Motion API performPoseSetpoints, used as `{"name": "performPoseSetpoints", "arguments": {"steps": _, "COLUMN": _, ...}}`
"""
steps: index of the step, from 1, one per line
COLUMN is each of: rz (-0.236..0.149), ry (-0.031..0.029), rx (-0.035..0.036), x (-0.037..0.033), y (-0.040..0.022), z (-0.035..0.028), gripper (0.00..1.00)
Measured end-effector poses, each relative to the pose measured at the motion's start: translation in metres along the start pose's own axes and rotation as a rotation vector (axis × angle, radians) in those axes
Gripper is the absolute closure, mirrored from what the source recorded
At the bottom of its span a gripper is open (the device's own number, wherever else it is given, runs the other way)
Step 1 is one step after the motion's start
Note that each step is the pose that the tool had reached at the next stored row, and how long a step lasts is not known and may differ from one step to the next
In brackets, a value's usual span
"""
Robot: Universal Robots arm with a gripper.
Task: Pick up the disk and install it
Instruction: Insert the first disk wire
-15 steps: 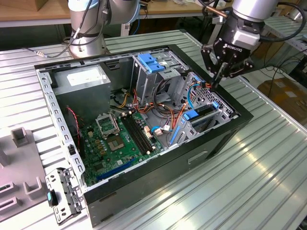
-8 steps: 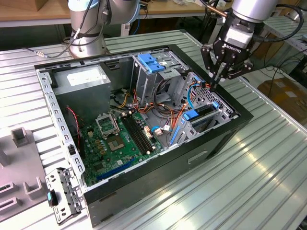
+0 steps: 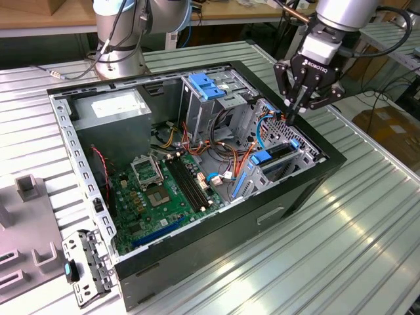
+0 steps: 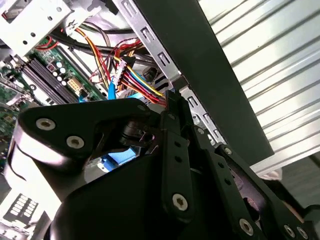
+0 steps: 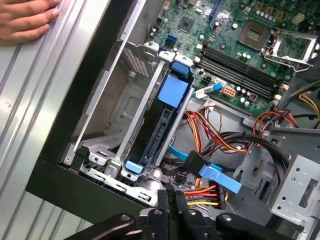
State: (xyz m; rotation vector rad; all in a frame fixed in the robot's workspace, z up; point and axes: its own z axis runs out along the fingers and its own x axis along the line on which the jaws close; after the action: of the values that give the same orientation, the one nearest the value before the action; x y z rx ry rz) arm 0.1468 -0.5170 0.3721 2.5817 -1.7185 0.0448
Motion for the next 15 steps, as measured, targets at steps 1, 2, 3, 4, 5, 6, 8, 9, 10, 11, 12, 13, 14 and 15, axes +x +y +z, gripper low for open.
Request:
{"name": "performPoseSetpoints", "arguments": {"steps": 1, "rz": 0.012, "ry": -0.0002, "rx": -0.0005, "x": 0.0, "y": 0.0, "z": 0.0, "gripper": 0.84}}
{"name": "performPoseSetpoints", "arguments": {"steps": 2, "rz": 0.037, "ry": -0.0007, "rx": -0.0017, "x": 0.0, "y": 0.0, "z": 0.0001, "gripper": 0.84}}
{"name": "performPoseSetpoints", "arguments": {"steps": 3, "rz": 0.052, "ry": -0.001, "rx": -0.0024, "x": 0.0, "y": 0.0, "z": 0.0001, "gripper": 0.84}}
{"name": "performPoseSetpoints", "arguments": {"steps": 4, "rz": 0.065, "ry": -0.0012, "rx": -0.0029, "x": -0.0001, "y": 0.0002, "z": 0.0001, "gripper": 0.84}}
{"name": "performPoseSetpoints", "arguments": {"steps": 5, "rz": 0.07, "ry": -0.0015, "rx": -0.003, "x": -0.0004, "y": 0.0008, "z": 0.0002, "gripper": 0.84}}
{"name": "performPoseSetpoints", "arguments": {"steps": 6, "rz": 0.073, "ry": -0.0015, "rx": -0.0033, "x": -0.0012, "y": 0.0027, "z": 0.0002, "gripper": 0.84}}
{"name": "performPoseSetpoints", "arguments": {"steps": 8, "rz": 0.076, "ry": -0.0015, "rx": -0.0035, "x": -0.0026, "y": 0.0063, "z": 0.0001, "gripper": 0.84}}
{"name": "performPoseSetpoints", "arguments": {"steps": 9, "rz": 0.078, "ry": -0.0015, "rx": -0.0036, "x": -0.0034, "y": 0.0081, "z": 0.0001, "gripper": 0.84}}
{"name": "performPoseSetpoints", "arguments": {"steps": 10, "rz": 0.081, "ry": -0.0015, "rx": -0.0037, "x": -0.0041, "y": 0.0098, "z": 0.0001, "gripper": 0.84}}
{"name": "performPoseSetpoints", "arguments": {"steps": 11, "rz": 0.082, "ry": -0.0015, "rx": -0.0038, "x": -0.0046, "y": 0.0109, "z": 0.0001, "gripper": 0.84}}
{"name": "performPoseSetpoints", "arguments": {"steps": 12, "rz": 0.085, "ry": -0.0016, "rx": -0.0038, "x": -0.0051, "y": 0.0123, "z": 0.0001, "gripper": 0.84}}
{"name": "performPoseSetpoints", "arguments": {"steps": 13, "rz": 0.087, "ry": -0.0016, "rx": -0.004, "x": -0.0054, "y": 0.0131, "z": 0.0001, "gripper": 0.84}}
{"name": "performPoseSetpoints", "arguments": {"steps": 14, "rz": 0.088, "ry": -0.0015, "rx": -0.004, "x": -0.0055, "y": 0.0133, "z": 0.0, "gripper": 0.84}}
{"name": "performPoseSetpoints", "arguments": {"steps": 15, "rz": 0.088, "ry": -0.0016, "rx": -0.004, "x": -0.0055, "y": 0.0132, "z": 0.0001, "gripper": 0.84}}
